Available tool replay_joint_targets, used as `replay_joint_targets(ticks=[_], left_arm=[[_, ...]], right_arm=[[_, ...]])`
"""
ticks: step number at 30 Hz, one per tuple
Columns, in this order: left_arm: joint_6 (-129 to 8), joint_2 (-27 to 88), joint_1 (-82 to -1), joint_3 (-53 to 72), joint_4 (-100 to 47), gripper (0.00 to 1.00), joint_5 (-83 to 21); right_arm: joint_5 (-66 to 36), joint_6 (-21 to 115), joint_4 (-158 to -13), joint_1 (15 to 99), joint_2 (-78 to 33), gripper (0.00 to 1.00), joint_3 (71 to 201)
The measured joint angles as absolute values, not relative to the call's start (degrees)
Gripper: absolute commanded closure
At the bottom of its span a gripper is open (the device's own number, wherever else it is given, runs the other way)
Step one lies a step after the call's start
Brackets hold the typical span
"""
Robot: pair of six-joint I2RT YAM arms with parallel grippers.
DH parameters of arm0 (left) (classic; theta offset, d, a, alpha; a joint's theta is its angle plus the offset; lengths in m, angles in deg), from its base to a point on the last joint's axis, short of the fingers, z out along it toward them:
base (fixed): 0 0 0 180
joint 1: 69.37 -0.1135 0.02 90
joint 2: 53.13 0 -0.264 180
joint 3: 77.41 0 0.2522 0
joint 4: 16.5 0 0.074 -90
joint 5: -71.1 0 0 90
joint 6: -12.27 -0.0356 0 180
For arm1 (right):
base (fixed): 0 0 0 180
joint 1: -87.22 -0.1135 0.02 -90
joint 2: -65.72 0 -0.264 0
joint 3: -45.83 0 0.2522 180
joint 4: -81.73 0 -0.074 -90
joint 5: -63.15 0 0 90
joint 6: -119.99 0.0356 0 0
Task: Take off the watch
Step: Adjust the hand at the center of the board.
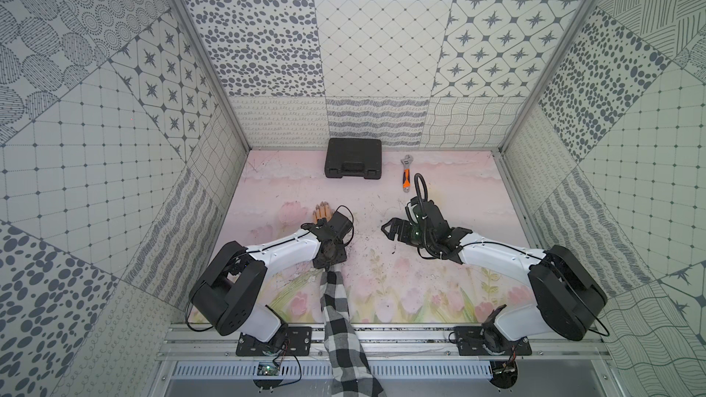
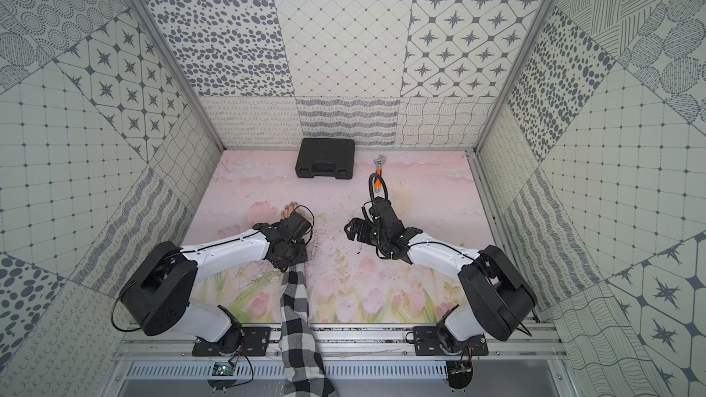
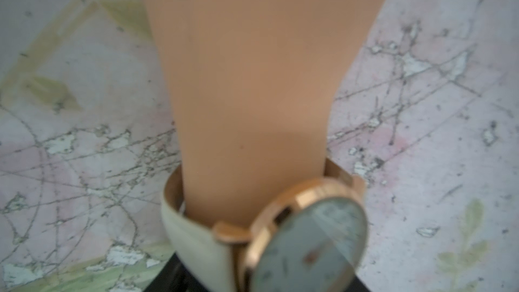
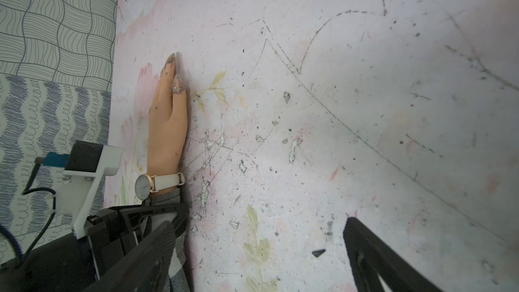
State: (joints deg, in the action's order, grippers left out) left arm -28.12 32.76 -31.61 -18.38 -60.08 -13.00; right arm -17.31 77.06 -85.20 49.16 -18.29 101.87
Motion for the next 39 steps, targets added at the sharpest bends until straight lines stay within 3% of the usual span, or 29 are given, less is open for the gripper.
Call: replay_joint_targets(ticks=[29, 35, 39], left_arm=[[-29.5, 32.7, -21.3, -12.2, -56.0, 0.64, -19.0], [-28.9, 33.4, -19.5, -10.8, -55.1, 0.64, -19.6], [-28.7, 34.0, -18.7, -10.2, -54.4, 0.64, -20.0]], right_arm=[[-6.8, 91.1, -108.7, 49.2, -33.7, 0.08, 101.5], [-6.0, 93.2, -112.3, 49.2, -36.4, 0.16, 102.7], [-5.3, 94.9, -115.0, 49.2, -37.5, 0.31, 102.9]])
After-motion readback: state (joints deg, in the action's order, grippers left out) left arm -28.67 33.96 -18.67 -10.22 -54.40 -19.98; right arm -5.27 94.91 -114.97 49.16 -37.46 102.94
